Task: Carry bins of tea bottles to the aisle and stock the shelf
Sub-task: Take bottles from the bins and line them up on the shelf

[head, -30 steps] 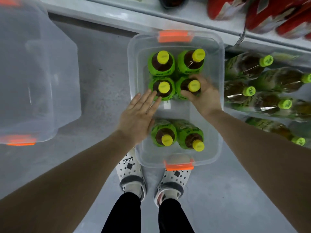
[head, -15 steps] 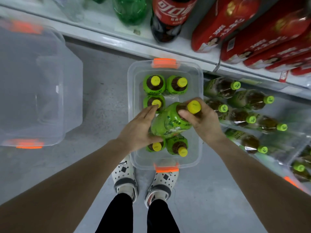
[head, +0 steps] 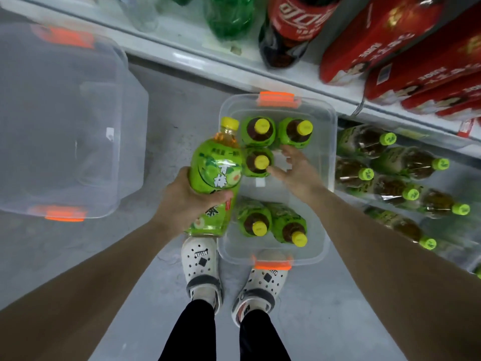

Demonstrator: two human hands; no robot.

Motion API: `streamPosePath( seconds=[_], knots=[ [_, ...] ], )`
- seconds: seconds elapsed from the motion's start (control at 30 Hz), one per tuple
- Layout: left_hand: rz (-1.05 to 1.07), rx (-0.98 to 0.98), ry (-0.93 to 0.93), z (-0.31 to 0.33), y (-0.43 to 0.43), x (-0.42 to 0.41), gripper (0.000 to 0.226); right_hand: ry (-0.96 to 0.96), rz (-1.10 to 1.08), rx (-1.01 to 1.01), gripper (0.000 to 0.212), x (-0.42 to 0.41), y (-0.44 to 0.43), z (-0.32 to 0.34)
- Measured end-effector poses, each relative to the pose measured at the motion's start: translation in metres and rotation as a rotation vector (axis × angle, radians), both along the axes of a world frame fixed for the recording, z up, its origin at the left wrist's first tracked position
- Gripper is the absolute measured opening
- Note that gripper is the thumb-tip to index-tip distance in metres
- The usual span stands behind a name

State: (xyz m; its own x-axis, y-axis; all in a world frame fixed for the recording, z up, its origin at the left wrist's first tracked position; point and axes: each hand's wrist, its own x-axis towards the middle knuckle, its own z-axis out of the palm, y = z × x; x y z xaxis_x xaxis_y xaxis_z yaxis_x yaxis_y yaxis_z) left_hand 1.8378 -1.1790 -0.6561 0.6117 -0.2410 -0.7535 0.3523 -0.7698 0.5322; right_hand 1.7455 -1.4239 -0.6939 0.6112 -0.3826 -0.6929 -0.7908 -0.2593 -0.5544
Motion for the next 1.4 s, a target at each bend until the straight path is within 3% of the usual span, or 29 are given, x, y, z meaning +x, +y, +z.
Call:
streamPosePath(
  seconds=[0.1, 0.2, 0.3, 0.4, 0.5, 0.6, 0.73, 0.87, 1.0, 1.2, 1.3, 1.4],
  knots=[
    [0.051, -0.017, 0.025, -0.023, 0.015, 0.009, 0.097, 0.048, 0.168, -0.094, 0.095, -0.005, 0.011, -0.045],
    [0.039, -0.068, 0.038, -0.034, 0.021, 0.012, 0.092, -0.031, 0.149, -0.192, 0.108, -0.008, 0.031, -0.080],
    [0.067, -0.122, 0.063, -0.039, 0.023, 0.010, 0.090, -0.101, 0.130, -0.346, 0.102, -0.003, 0.038, -0.091],
    [0.123, -0.134, 0.074, -0.036, 0.019, 0.007, 0.096, -0.093, 0.133, -0.376, 0.089, 0.008, 0.036, -0.084],
    [0.143, -0.143, 0.082, -0.021, 0.011, 0.005, 0.090, -0.075, 0.055, -0.337, 0.084, 0.008, 0.039, -0.067],
    [0.161, -0.145, 0.081, 0.004, 0.003, -0.001, 0.077, -0.034, -0.200, -0.208, 0.078, -0.009, 0.043, -0.036],
    [0.191, -0.176, 0.066, 0.052, -0.007, -0.009, 0.076, -0.055, -0.525, -0.074, 0.079, -0.042, 0.039, 0.029],
    [0.156, -0.196, 0.065, 0.113, -0.014, -0.013, 0.090, -0.072, -0.678, -0.047, 0.078, -0.061, 0.031, 0.110],
    [0.115, -0.194, 0.015, 0.209, -0.027, -0.010, 0.084, -0.110, -0.645, -0.067, 0.075, -0.071, 0.022, 0.222],
    [0.010, -0.291, -0.047, 0.373, -0.047, 0.003, 0.094, -0.254, -0.609, -0.150, 0.065, -0.079, 0.014, 0.403],
    [-0.067, -0.364, -0.112, 0.455, -0.052, 0.007, 0.087, -0.356, -0.568, -0.204, 0.072, -0.084, 0.013, 0.486],
    [-0.119, -0.455, -0.168, 0.525, -0.055, 0.012, 0.103, -0.466, -0.494, -0.279, 0.072, -0.084, 0.010, 0.562]
  ],
)
